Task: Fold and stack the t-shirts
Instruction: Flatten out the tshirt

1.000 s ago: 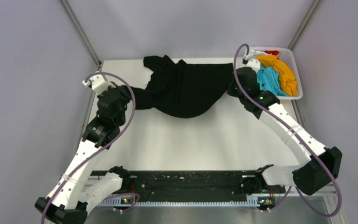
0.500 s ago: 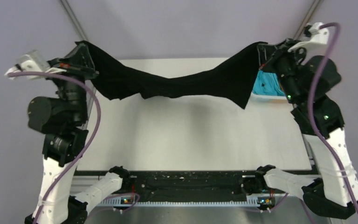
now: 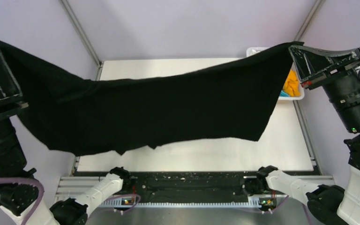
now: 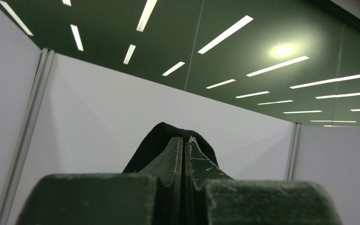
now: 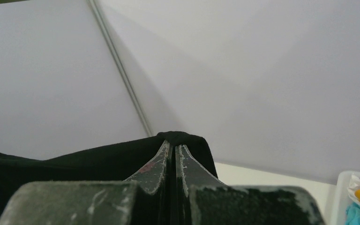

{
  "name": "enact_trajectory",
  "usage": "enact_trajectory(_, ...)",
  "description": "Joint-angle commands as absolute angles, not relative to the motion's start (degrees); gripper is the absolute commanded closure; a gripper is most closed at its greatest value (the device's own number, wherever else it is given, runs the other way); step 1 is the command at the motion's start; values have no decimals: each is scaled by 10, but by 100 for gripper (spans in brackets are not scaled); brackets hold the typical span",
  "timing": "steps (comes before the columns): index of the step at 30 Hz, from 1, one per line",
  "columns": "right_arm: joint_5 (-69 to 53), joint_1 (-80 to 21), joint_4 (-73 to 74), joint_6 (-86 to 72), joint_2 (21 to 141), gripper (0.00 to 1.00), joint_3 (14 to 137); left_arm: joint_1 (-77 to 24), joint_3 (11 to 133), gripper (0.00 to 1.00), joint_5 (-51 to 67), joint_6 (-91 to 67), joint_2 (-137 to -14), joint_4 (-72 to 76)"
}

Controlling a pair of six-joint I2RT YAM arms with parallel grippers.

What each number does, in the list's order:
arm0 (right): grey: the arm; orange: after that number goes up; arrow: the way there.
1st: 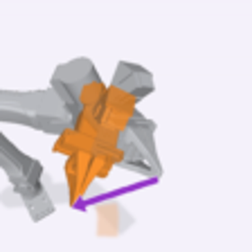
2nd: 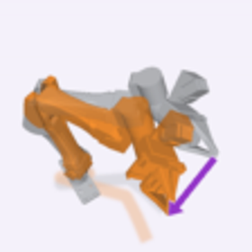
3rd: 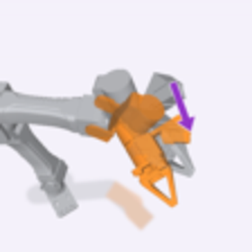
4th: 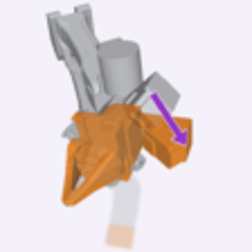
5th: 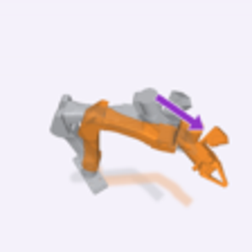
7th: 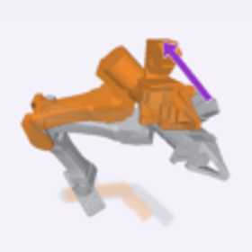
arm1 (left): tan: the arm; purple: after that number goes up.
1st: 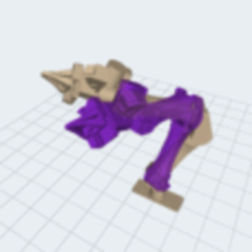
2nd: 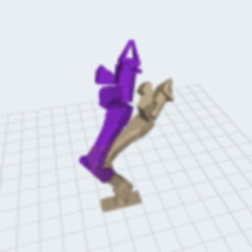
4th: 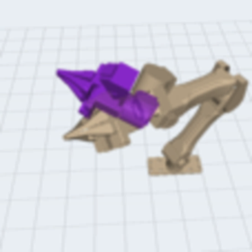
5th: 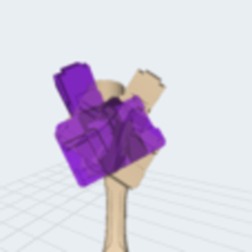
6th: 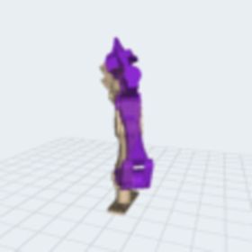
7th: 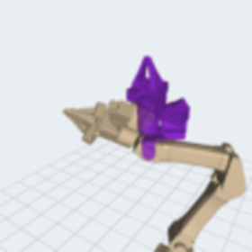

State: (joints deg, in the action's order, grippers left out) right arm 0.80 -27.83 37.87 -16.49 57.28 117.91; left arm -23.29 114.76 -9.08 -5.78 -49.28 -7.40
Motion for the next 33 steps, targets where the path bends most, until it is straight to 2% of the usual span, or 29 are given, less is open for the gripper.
enact_trajectory(1, -5, -276, 394, -161, 567, 100, 1189, -231, 1185, 100, -62, -33, -528, -66)
enact_trajectory(4, 40, -276, 384, -162, 553, 100, 1152, -231, 1190, 100, -72, -19, -553, -74)
enact_trajectory(9, 156, -276, 352, -172, 543, 100, 1046, -231, 1149, 100, -153, 21, -603, -61)
enact_trajectory(15, 360, -275, 303, -191, 566, 100, 886, -230, 1006, 100, -343, 89, -692, 24)
enact_trajectory(18, 438, -272, 303, -230, 592, 100, 821, -220, 937, 100, -394, 97, -745, 66)
enact_trajectory(22, 424, -227, 293, -284, 644, 100, 760, -174, 910, 100, -382, 23, -841, 32)
enact_trajectory(27, 275, -152, 202, -293, 744, 100, 692, -113, 922, 100, -293, -63, -994, 15)
enact_trajectory(33, 217, -130, 129, -262, 887, 100, 707, -93, 975, 100, -237, -92, -1131, 3)
